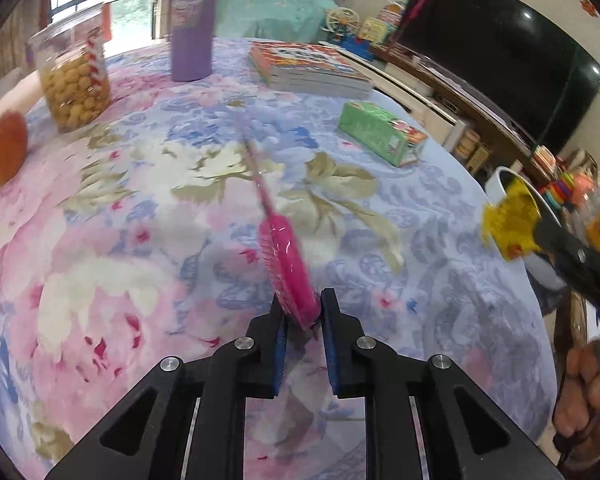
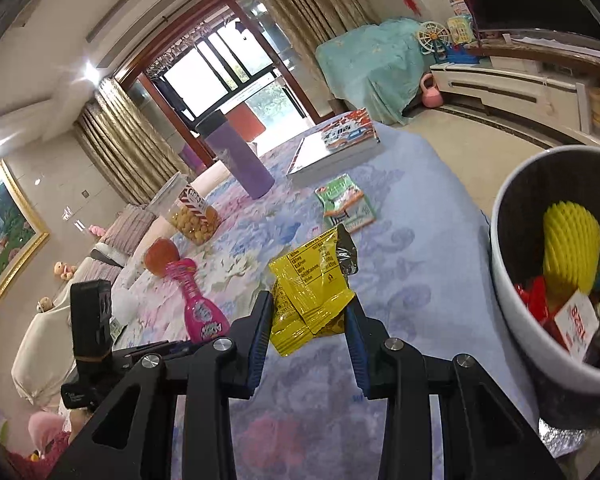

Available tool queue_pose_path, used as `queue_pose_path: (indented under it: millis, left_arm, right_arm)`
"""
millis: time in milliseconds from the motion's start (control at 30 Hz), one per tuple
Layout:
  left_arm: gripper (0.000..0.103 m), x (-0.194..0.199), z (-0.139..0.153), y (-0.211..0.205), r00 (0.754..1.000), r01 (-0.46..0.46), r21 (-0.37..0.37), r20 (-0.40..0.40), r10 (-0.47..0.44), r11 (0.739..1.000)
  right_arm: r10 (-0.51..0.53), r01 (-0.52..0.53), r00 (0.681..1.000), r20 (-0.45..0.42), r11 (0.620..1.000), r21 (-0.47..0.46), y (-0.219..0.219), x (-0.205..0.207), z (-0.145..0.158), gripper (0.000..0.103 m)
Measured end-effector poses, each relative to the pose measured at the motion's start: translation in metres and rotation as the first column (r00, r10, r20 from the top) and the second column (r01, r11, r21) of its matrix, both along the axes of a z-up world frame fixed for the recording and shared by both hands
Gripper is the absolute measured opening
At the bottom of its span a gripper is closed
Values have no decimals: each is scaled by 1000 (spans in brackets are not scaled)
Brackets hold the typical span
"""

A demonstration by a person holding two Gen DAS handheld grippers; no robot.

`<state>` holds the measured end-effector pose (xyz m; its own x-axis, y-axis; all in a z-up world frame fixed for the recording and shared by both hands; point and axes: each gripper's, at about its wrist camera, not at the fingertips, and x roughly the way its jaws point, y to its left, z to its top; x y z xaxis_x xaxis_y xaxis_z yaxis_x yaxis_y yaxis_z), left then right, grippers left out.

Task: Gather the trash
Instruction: 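Grasp the pink lollipop toy with the left tool while the right tool grasps the yellow snack bag, then carry the pink lollipop toy and yellow snack bag over the trash bin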

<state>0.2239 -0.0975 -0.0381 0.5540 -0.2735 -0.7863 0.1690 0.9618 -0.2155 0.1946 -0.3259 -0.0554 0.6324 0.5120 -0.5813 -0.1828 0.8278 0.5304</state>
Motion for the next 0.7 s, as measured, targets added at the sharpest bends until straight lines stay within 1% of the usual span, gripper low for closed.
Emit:
queue_pose_path:
  millis: [67, 100, 133, 167, 200, 367, 400, 433, 500, 567, 700]
  left_arm:
    - [26, -1, 0, 0, 1000, -26, 9, 12, 26, 1000]
    - [36, -1, 0, 0, 999, -41, 17, 12, 41, 999]
    - [43, 0, 1, 2, 998, -58, 19, 13, 58, 998]
    - [45, -2, 2, 3, 997, -72, 18, 14, 72, 997]
    - [50, -3, 1, 3, 996, -84, 17, 15, 83, 996]
    - [50, 5, -7, 15, 988, -154, -23, 16, 154, 988]
    - [48, 5, -7, 17, 987, -162, -30, 18, 163, 986]
    - [34, 5, -7, 20, 985, -170, -37, 21, 171, 985]
    - [34, 3, -9, 25, 982, -184, -50, 26, 186, 982]
    - [33, 1, -8, 27, 981, -187, -43, 38, 189, 981]
    - [33, -8, -3, 20, 985, -158, -29, 61, 160, 987]
  right_arm:
    - [0, 0, 1000, 1, 1000, -3, 1, -5, 0, 36]
    - [1, -1, 1000, 0, 1000, -3, 2, -7, 0, 36]
    - [2, -2, 1000, 0, 1000, -5, 2, -8, -1, 36]
    - [3, -3, 1000, -1, 1000, -6, 3, -10, 0, 36]
    - [3, -3, 1000, -1, 1000, -8, 4, -11, 0, 36]
    - [-1, 1, 1000, 4, 1000, -15, 6, -21, 0, 36]
    - [-4, 4, 1000, 5, 1000, -18, 6, -22, 1, 36]
    - [-4, 4, 1000, 5, 1000, -19, 6, -23, 0, 36]
    - [-7, 7, 1000, 7, 1000, -22, 5, -24, 1, 36]
    - [-9, 9, 1000, 9, 1000, -24, 5, -27, 0, 36]
    - [-16, 16, 1000, 11, 1000, -26, 2, -30, 0, 36]
